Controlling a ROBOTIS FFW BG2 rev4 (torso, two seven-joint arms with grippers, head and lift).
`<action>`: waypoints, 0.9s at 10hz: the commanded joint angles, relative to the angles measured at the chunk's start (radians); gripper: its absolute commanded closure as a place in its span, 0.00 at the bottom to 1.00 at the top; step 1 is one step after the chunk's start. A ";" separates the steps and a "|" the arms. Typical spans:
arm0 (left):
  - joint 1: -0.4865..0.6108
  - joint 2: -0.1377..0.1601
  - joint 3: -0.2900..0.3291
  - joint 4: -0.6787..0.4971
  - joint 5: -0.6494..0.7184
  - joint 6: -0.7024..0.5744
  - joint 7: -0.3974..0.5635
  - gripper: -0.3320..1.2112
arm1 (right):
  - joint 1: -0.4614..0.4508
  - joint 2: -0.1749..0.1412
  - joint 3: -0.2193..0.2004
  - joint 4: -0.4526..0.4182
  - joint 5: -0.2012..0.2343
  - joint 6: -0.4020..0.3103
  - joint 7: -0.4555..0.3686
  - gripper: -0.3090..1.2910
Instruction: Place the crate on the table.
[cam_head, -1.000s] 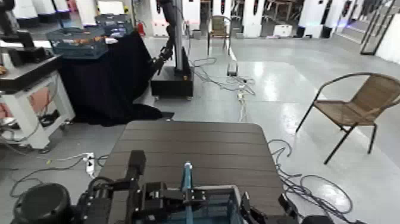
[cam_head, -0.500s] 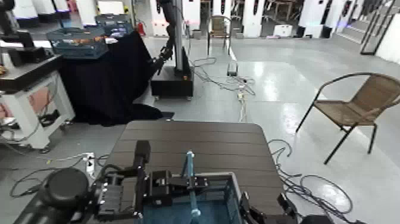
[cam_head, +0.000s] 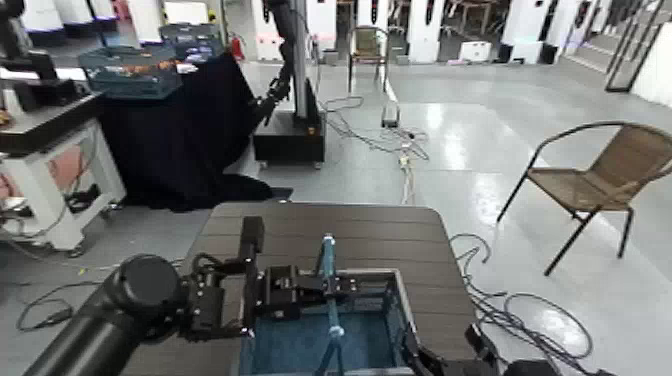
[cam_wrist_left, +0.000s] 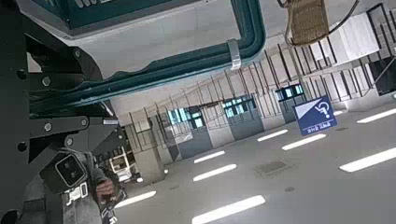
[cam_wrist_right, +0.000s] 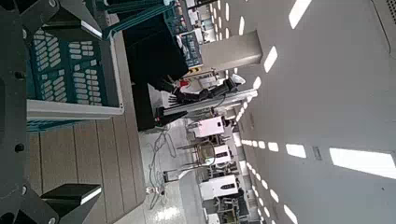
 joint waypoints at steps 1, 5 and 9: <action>-0.077 -0.010 -0.058 0.096 -0.073 -0.041 -0.072 0.99 | -0.002 -0.002 0.002 0.001 -0.002 -0.001 0.000 0.29; -0.152 -0.036 -0.076 0.218 -0.157 -0.084 -0.150 0.99 | -0.007 -0.003 0.010 0.001 -0.004 -0.001 0.000 0.29; -0.206 -0.053 -0.095 0.310 -0.200 -0.108 -0.188 0.99 | -0.015 -0.005 0.018 0.004 -0.009 -0.003 0.000 0.29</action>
